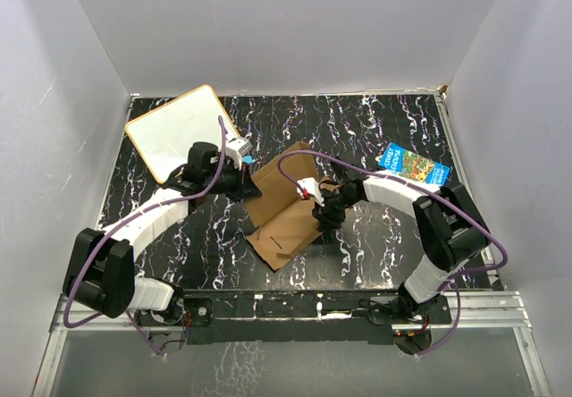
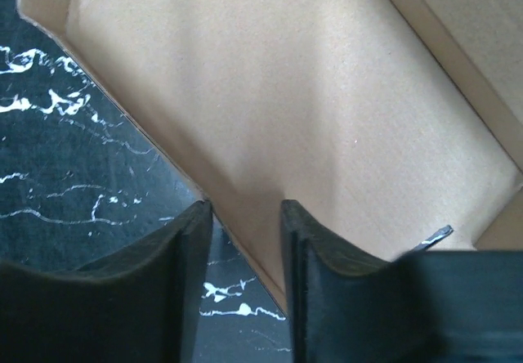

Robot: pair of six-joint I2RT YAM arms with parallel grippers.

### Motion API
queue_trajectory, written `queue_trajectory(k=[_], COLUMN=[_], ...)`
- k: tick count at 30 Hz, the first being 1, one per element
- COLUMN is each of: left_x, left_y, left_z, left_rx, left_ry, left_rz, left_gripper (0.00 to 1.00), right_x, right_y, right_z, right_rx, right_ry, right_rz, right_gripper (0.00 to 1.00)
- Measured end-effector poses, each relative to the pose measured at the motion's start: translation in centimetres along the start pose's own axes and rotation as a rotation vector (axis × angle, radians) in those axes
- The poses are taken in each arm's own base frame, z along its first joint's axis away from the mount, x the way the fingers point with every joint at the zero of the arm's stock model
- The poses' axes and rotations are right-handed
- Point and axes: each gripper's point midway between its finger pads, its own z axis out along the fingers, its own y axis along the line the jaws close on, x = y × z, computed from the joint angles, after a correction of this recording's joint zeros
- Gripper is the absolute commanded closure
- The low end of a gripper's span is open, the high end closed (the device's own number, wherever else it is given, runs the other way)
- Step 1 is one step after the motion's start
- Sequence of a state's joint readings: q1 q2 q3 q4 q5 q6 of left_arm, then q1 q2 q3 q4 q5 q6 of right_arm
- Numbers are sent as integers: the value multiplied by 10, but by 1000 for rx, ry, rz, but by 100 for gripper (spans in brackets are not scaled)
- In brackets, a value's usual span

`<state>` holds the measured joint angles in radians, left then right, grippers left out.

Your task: Fold the paper box

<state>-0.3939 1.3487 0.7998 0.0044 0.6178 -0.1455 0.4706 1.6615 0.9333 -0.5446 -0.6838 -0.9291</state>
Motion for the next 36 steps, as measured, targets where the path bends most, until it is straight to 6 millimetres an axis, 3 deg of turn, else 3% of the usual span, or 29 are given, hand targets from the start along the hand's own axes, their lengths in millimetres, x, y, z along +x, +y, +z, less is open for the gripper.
queue_trajectory(k=[5, 12, 19, 27, 29, 32, 36], left_x=[2, 15, 22, 24, 24, 19, 12], left_y=[6, 8, 10, 6, 3, -2, -11], left_z=[0, -1, 3, 1, 0, -2, -6], left_rx=[-32, -49, -54, -40, -28, -4, 40], left_ry=[8, 56, 79, 54, 37, 16, -8], left_rz=[-10, -67, -130, -143, -132, -104, -48], left_gripper=[100, 100, 100, 100, 100, 100, 100], right_x=[-4, -20, -3, 5, 6, 5, -4], right_y=[3, -6, -23, -51, -54, -61, -92], right_z=[-22, -82, -100, -126, -125, -117, -119], right_rx=[-10, 75, 172, 267, 250, 191, 134], right_ry=[-66, -290, -386, -479, -502, -521, -537], right_rz=[-5, 28, 271, 432, 459, 512, 559], right_gripper=[40, 41, 43, 35, 38, 51, 63])
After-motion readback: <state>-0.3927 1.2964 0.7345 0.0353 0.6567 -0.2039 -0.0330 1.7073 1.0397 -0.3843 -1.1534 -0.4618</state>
